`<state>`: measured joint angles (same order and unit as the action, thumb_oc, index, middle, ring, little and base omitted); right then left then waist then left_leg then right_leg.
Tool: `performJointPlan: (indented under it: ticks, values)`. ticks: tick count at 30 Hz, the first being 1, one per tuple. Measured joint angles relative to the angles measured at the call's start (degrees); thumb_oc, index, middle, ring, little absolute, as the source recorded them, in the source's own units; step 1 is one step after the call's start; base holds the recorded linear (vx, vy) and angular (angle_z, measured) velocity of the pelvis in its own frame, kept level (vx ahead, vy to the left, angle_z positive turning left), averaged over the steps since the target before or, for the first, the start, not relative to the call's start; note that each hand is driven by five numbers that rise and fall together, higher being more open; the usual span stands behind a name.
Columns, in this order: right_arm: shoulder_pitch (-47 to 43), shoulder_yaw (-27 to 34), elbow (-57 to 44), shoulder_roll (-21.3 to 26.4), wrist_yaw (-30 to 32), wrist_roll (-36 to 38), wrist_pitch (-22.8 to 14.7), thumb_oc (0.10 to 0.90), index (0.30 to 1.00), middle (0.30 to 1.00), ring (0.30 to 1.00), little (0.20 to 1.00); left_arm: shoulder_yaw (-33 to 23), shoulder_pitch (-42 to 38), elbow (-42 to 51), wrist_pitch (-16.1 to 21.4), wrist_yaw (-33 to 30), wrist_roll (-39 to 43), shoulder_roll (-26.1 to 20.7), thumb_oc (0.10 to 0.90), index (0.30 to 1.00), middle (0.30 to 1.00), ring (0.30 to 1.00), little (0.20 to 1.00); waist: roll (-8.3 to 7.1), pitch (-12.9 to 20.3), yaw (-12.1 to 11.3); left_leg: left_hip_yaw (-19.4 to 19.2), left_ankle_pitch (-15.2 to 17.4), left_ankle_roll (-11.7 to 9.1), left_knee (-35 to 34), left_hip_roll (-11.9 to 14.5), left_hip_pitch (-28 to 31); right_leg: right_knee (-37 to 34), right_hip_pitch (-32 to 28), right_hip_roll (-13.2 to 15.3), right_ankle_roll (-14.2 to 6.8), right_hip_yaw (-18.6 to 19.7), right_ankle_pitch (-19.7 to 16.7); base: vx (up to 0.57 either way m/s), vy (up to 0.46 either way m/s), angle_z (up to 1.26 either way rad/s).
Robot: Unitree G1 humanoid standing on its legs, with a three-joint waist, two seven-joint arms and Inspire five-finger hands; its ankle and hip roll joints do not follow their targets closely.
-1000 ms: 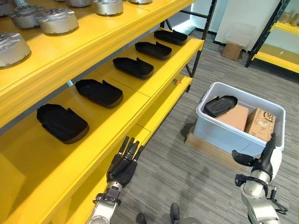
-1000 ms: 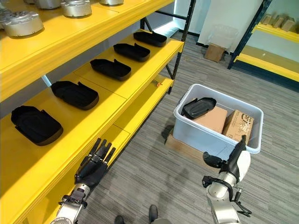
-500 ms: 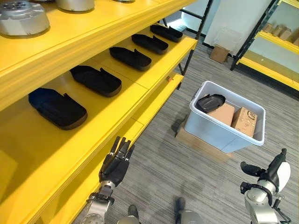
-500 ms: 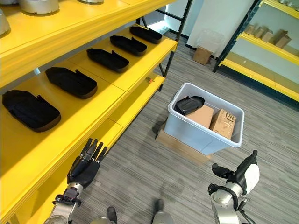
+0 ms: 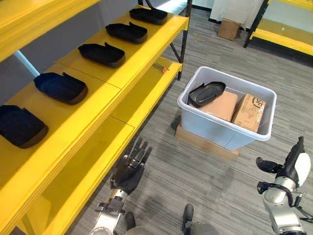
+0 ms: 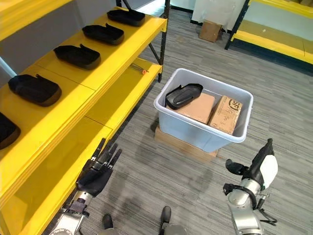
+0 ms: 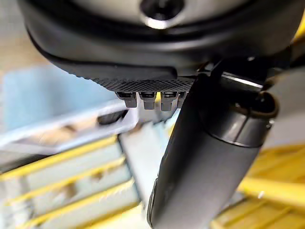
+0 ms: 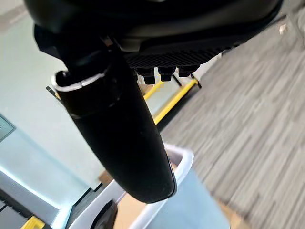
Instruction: Move parts from the plastic box to the shelf.
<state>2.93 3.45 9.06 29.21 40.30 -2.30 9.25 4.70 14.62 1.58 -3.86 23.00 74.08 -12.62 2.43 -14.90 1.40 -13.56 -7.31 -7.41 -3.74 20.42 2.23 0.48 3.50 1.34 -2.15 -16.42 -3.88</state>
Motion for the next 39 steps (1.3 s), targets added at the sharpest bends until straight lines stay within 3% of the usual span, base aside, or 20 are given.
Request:
performJointPlan:
  ticks: [7,11,13,15,16,17,18,20,22,24,25,26,27,28,29,33,35,37,39]
  values:
    - [-1.2,-0.23,0.26,0.21,0.38,-1.18,-0.21,0.9,1.0,1.0,1.0,1.0,1.97,-2.45,-4.23,-1.1,0.04,0.01,-0.15,0.9,1.0,1.0,1.0,1.0,0.71,-1.47,1.53,-0.07,0.44,0.4,0.35,0.09,-0.27,12.63,6.36,1.6,0.43,1.08,6.72,0.04,-0.089,-0.06]
    - [-1.19,-0.45,-1.9,0.66,-0.45,-6.63,-4.15,0.9,1.0,1.0,1.0,1.0,1.64,-1.7,-5.44,-0.97,0.08,0.1,-2.39,0.9,1.0,1.0,1.0,1.0,1.43,-3.44,1.77,0.01,2.65,0.32,2.76,-1.13,-0.86,26.59,12.55,4.23,1.22,1.97,14.24,0.13,-0.244,0.0]
    - [-0.01,-0.19,-2.45,1.29,-3.22,-7.99,-5.4,0.9,1.0,1.0,1.0,1.0,0.09,-0.51,-7.01,-0.6,0.08,2.76,-2.0,0.9,1.0,1.0,1.0,1.0,1.12,-3.62,1.77,-0.39,0.59,0.51,3.63,-1.04,-0.06,28.22,11.37,4.45,2.27,1.4,16.1,0.03,-0.263,0.17]
    - [1.89,0.29,-2.56,1.94,-4.64,-8.38,-6.06,0.9,1.0,1.0,1.0,1.0,-0.67,-1.45,-9.17,-1.05,0.16,4.16,-2.26,0.9,1.0,1.0,1.0,1.0,-0.13,-3.98,2.12,-1.14,-7.77,-1.48,4.49,-1.39,-2.26,26.63,8.88,5.18,3.56,-0.81,16.78,0.03,-0.235,0.81]
    - [2.47,0.95,-2.8,1.94,-5.39,-8.38,-6.14,0.9,1.0,1.0,1.0,1.0,-0.41,-2.33,-9.69,-1.46,0.34,3.88,-2.24,0.9,1.0,1.0,1.0,1.0,-0.48,-4.05,3.09,-2.26,-11.2,-1.5,5.01,-1.45,-3.9,24.23,7.35,5.87,4.66,-2.87,16.2,0.08,-0.135,1.1]
    - [2.84,1.75,-3.3,1.97,-6.04,-8.4,-6.45,0.9,1.0,1.0,1.0,1.0,-0.39,-2.44,-9.66,-2.07,1.15,3.61,-2.22,0.9,1.0,1.0,1.0,1.0,-0.45,-4.05,2.95,-3.6,-10.81,-0.62,7.82,-1.24,-5.81,21.83,6.12,5.25,5.44,-4.21,15.31,0.09,-0.094,0.73]
    - [2.65,1.83,-4.04,2.13,-6.54,-8.4,-6.52,0.9,1.0,1.0,1.0,1.0,-0.07,-1.97,-9.36,-2.21,2.09,2.43,-2.29,0.9,1.0,1.0,1.0,1.0,-0.45,-4.05,2.49,-3.12,-7.32,-0.68,9.01,-2.22,-6.31,19.88,5.4,4.53,5.52,-4.11,14.21,0.08,-0.069,0.19]
    - [1.52,1.67,-5.0,2.84,-7.63,-8.84,-8.65,0.9,1.0,1.0,1.0,1.0,2.02,-0.63,-6.99,-2.19,2.68,-1.93,-3.31,0.9,1.0,1.0,1.0,1.0,-0.32,-4.02,1.43,-1.25,-0.63,-0.62,8.37,-6.73,-5.92,14.3,3.76,2.75,5.8,-2.89,11.26,0.06,-0.038,-0.3]
    - [0.15,1.42,-7.13,3.18,-8.27,-8.76,-9.5,0.9,1.0,1.0,1.0,1.0,5.2,-0.92,-3.1,-1.83,1.44,-11.25,-5.48,0.9,1.0,1.0,1.0,1.0,-0.06,-4.01,1.47,-3.8,1.66,-0.15,5.89,-11.25,-5.92,7.95,1.36,0.57,6.66,-2.71,7.14,0.11,-0.019,-0.3]
    - [1.22,1.16,-8.91,3.2,-9.09,-7.52,-9.61,0.9,1.0,1.0,1.0,1.0,7.38,-3.48,-3.39,-0.94,-1.26,-16.31,-5.59,0.9,1.0,1.0,1.0,1.0,-0.32,-4.16,1.91,-7.56,2.02,0.27,4.61,-11.75,-6.19,4.16,-1.43,-1.19,7.17,-2.99,6.07,0.15,-0.008,-0.03]
    - [1.26,-0.12,-8.95,2.76,-9.63,-6.29,-9.74,0.9,1.0,1.0,1.0,1.0,7.38,-5.05,-3.84,-0.64,-2.59,-16.42,-5.57,0.9,1.0,1.0,1.0,1.0,-1.21,-4.52,2.38,-8.35,1.74,-0.45,4.73,-11.63,-8.29,1.71,-3.15,-1.89,6.47,-2.8,6.36,0.11,0.025,-0.04]
    - [1.19,-1.32,-8.93,2.62,-9.82,-6.07,-9.79,0.9,1.0,1.0,1.0,1.0,7.13,-5.91,-4.14,-0.25,-2.87,-16.43,-5.55,0.9,1.0,1.0,1.0,1.0,-1.49,-4.72,2.37,-8.07,1.05,-0.73,4.5,-11.3,-10.56,1.22,-3.27,-2.23,6.47,-2.64,6.35,0.15,0.035,-0.2]
    - [0.52,-3.44,-8.45,1.91,-10.17,-5.99,-9.85,0.9,1.0,1.0,1.0,1.0,6.46,-5.37,-4.12,0.68,-3.15,-16.43,-5.59,0.9,1.0,1.0,1.0,1.0,-1.64,-4.83,2.27,-5.71,1.02,-0.8,4.71,-11.58,-12.91,1.5,-3.39,-3.18,8.4,-0.98,4.82,0.16,0.033,-0.73]
    - [-1.05,-5.99,-7.92,0.09,-10.67,-5.95,-9.93,0.9,1.0,1.0,1.0,1.0,5.06,-4.22,-3.62,2.01,-3.91,-16.4,-5.52,0.9,1.0,1.0,1.0,1.0,-2.12,-5.04,1.48,-1.43,1.83,-0.69,4.83,-12.14,-13.99,1.37,-3.55,-3.7,8.29,2.0,4.78,0.14,-0.007,-1.36]
    - [-1.8,-8.67,-6.94,-0.92,-11.21,-5.96,-10.9,0.9,1.0,1.0,1.0,1.0,4.06,-2.92,-3.81,2.71,-4.45,-16.38,-5.57,0.9,1.0,1.0,1.0,1.0,-2.04,-5.03,-0.27,2.27,1.78,0.96,3.56,-12.71,-13.78,1.73,-3.61,-4.54,8.0,5.42,4.75,0.11,-0.015,-1.61]
    - [2.56,-10.35,-6.79,-0.94,-12.49,-5.8,-11.6,0.9,1.0,1.0,1.0,1.0,2.69,-2.92,-5.58,3.16,-4.87,-16.29,-5.77,0.9,1.0,1.0,1.0,1.0,-0.56,-4.98,1.74,-1.6,0.8,2.52,4.19,-11.99,-11.51,0.62,-8.37,-5.87,6.79,4.82,6.21,0.1,0.019,-0.31]
    - [3.66,-8.99,-6.77,-0.67,-12.46,-5.68,-11.7,0.9,1.0,1.0,1.0,1.0,2.41,-4.37,-5.57,3.58,-4.8,-16.24,-5.85,0.9,1.0,1.0,1.0,1.0,-1.1,-5.06,2.11,-2.37,-1.7,5.27,4.24,-12.15,-10.99,1.13,-9.03,-5.54,5.5,5.03,7.39,0.14,0.059,-0.01]
    - [3.23,-7.03,-7.23,-0.72,-14.12,-1.02,-12.8,0.9,1.0,1.0,1.0,1.0,2.41,-5.59,-5.39,3.58,-4.85,-16.29,-6.28,0.9,1.0,1.0,1.0,1.0,-2.36,-4.85,2.16,-3.62,-2.59,8.2,1.97,-15.5,-8.08,2.79,-10.13,-2.3,2.36,5.16,9.91,0.18,0.046,0.12]
    - [3.2,-7.03,-7.17,-1.19,-14.8,0.62,-12.92,0.9,1.0,1.0,1.0,1.0,2.26,-5.49,-5.36,3.6,-4.83,-16.29,-6.32,0.9,1.0,1.0,1.0,1.0,-2.65,-4.71,1.65,-3.69,-2.1,8.96,1.22,-17.31,-6.79,2.83,-11.05,-0.63,1.28,4.9,10.78,0.08,0.014,0.14]
